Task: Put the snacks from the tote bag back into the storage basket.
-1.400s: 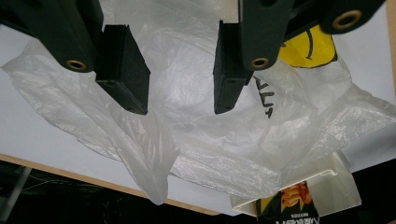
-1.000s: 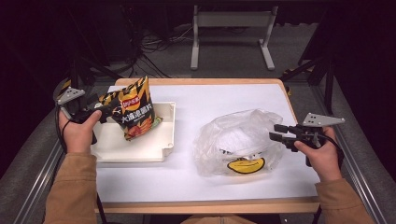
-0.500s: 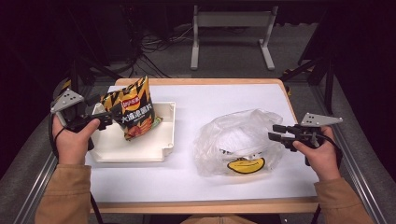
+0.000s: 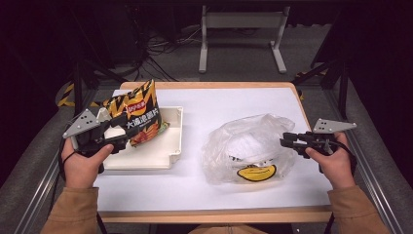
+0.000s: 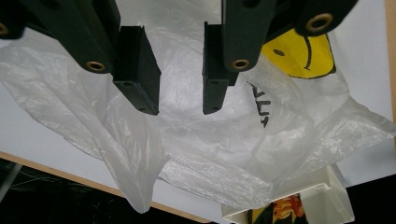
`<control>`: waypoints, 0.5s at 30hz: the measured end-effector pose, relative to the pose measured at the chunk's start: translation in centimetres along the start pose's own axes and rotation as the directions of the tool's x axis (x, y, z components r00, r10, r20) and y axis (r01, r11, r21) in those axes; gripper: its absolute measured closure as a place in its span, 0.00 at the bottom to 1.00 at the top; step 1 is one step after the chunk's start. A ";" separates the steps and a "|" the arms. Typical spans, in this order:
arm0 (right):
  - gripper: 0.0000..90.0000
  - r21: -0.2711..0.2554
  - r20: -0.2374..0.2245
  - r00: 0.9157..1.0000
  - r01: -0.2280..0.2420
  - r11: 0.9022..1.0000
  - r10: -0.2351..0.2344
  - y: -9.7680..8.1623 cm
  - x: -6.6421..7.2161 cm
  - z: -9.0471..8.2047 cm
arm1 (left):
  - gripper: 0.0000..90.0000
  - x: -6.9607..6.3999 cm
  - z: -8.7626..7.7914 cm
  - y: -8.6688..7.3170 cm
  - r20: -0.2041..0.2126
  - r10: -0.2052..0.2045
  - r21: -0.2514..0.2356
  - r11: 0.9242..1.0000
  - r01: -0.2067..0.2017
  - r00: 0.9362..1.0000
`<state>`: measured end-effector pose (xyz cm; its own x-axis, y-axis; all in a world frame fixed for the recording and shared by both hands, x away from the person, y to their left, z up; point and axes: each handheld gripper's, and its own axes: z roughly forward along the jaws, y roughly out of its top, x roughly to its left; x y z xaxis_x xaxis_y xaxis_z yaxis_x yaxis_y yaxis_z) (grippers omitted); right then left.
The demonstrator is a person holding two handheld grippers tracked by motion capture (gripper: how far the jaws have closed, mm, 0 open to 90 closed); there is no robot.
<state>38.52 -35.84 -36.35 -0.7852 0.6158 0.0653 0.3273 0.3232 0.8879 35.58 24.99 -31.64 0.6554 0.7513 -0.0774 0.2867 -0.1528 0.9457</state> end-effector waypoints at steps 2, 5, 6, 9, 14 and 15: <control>0.81 -0.002 -0.025 1.000 -0.006 1.000 0.006 0.0 0.0 0.0 | 0.58 0.2 0.2 -1.0 0.010 -0.008 0.007 1.000 0.007 1.000; 0.82 0.001 -0.030 1.000 0.000 1.000 0.000 0.0 0.0 0.1 | 0.67 0.4 0.5 -1.8 0.017 -0.015 0.017 1.000 0.014 1.000; 0.82 0.002 -0.032 0.999 0.002 1.000 -0.002 0.0 0.0 0.1 | 0.69 0.4 0.6 -2.1 0.015 -0.014 0.012 1.000 0.014 1.000; 0.82 -0.001 -0.032 0.999 0.001 1.000 -0.001 0.0 0.0 0.0 | 0.75 0.8 1.2 -3.3 0.006 -0.003 0.033 0.999 0.002 1.000; 0.82 -0.004 -0.029 1.000 0.001 1.000 -0.001 -0.1 -0.1 0.0 | 0.95 1.4 2.0 -5.0 0.005 -0.034 0.051 0.998 0.034 0.999; 0.82 -0.003 -0.028 1.000 0.002 1.000 -0.002 -0.1 -0.1 -0.1 | 0.95 1.6 2.2 -5.2 0.003 -0.038 0.057 0.998 0.038 0.999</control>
<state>38.54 -35.98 -36.43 -0.8001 0.5950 0.0765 0.3247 0.3223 0.8892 36.62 25.55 -37.42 0.6458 0.7549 -0.1145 0.3511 -0.1604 0.9225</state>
